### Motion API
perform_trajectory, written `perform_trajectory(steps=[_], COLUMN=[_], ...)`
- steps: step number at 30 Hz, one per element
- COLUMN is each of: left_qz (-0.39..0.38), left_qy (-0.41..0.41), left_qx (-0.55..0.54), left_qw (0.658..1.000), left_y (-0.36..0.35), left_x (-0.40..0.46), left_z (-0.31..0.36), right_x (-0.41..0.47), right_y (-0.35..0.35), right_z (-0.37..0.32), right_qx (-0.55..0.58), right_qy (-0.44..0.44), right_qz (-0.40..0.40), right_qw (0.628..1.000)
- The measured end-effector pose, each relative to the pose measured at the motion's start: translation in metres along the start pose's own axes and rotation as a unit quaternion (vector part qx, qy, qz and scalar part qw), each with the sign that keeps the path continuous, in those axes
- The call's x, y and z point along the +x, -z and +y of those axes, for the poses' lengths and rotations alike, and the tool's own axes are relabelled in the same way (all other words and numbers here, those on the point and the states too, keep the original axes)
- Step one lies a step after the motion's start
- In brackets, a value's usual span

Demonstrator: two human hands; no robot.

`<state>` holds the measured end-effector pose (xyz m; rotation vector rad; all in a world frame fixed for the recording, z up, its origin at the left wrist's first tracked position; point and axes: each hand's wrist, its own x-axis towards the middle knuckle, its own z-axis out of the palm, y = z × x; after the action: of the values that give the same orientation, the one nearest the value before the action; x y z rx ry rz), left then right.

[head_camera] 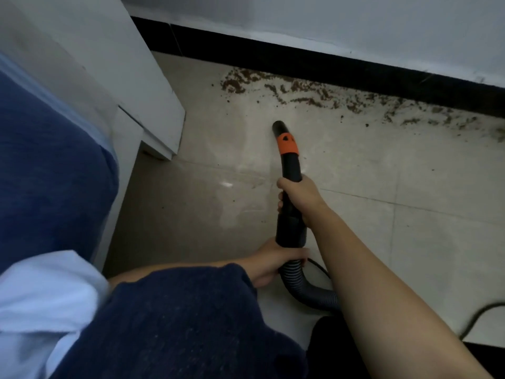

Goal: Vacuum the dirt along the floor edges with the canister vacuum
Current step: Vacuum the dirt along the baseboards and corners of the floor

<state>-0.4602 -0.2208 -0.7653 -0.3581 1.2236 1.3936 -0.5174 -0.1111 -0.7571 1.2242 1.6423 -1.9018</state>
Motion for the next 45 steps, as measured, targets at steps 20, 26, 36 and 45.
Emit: perform_trajectory(steps=[20, 26, 36, 45], left_qz=[0.003, 0.023, 0.066, 0.025], left_qy=[0.002, -0.013, -0.024, 0.0], left_qx=[0.03, -0.025, -0.071, 0.016], left_qw=[1.0, 0.999, 0.995, 1.0], left_y=[0.041, 0.051, 0.078, 0.096], left_x=[0.014, 0.017, 0.003, 0.002], left_z=[0.039, 0.038, 0.038, 0.059], right_x=[0.03, 0.039, 0.04, 0.047], right_y=[-0.031, -0.054, -0.098, -0.094], right_z=[-0.025, -0.036, -0.041, -0.041], right_qx=[0.039, -0.033, -0.072, 0.032], right_qy=[0.016, 0.024, 0.028, 0.026], right_qz=[0.054, 0.002, -0.082, 0.014], right_qw=[0.998, 0.999, 0.994, 0.999])
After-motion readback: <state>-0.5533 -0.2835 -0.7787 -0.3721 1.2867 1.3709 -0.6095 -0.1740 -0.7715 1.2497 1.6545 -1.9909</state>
